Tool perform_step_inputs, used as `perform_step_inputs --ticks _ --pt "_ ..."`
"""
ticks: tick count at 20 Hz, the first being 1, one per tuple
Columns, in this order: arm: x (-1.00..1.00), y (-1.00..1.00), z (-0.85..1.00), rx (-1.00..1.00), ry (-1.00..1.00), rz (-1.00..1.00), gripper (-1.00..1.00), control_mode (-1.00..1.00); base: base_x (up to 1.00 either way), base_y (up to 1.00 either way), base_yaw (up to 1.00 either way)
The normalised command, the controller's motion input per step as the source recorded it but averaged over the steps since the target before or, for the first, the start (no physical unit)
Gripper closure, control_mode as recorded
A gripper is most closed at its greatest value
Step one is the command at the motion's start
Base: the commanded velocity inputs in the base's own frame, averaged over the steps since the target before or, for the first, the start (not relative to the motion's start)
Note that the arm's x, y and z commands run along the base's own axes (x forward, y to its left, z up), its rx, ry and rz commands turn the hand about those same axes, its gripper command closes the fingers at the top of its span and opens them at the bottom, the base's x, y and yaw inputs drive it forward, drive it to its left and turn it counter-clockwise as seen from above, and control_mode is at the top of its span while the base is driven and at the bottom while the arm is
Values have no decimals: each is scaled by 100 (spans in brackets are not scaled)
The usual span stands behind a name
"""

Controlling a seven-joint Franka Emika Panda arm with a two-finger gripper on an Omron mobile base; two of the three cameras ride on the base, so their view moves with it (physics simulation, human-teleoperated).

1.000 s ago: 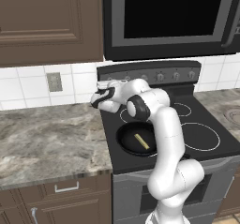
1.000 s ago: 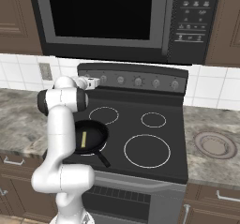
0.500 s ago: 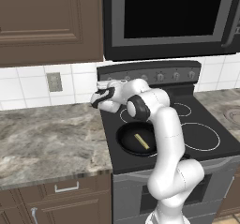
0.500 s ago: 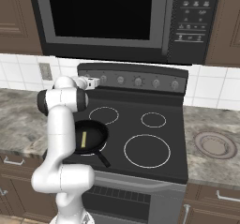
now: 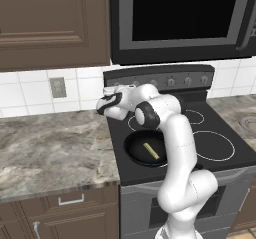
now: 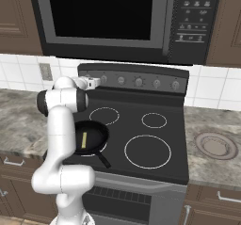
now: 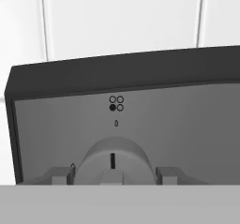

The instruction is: Pick up the butter stick and place it in the pan. Then turn on the burner for the pan.

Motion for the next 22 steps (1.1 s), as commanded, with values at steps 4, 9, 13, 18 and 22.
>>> perform_step_inputs --ticks 4,9,13,18,22 --pt "1 0 7 -4 4 0 100 -100 0 0 0" --pt "1 0 1 -1 1 0 100 -100 0 0 0" --pt "0 0 0 -6 1 0 100 -100 0 0 0" --pt "0 0 0 -8 1 0 100 -100 0 0 0" --pt "1 0 0 -8 0 0 100 -100 0 0 0"
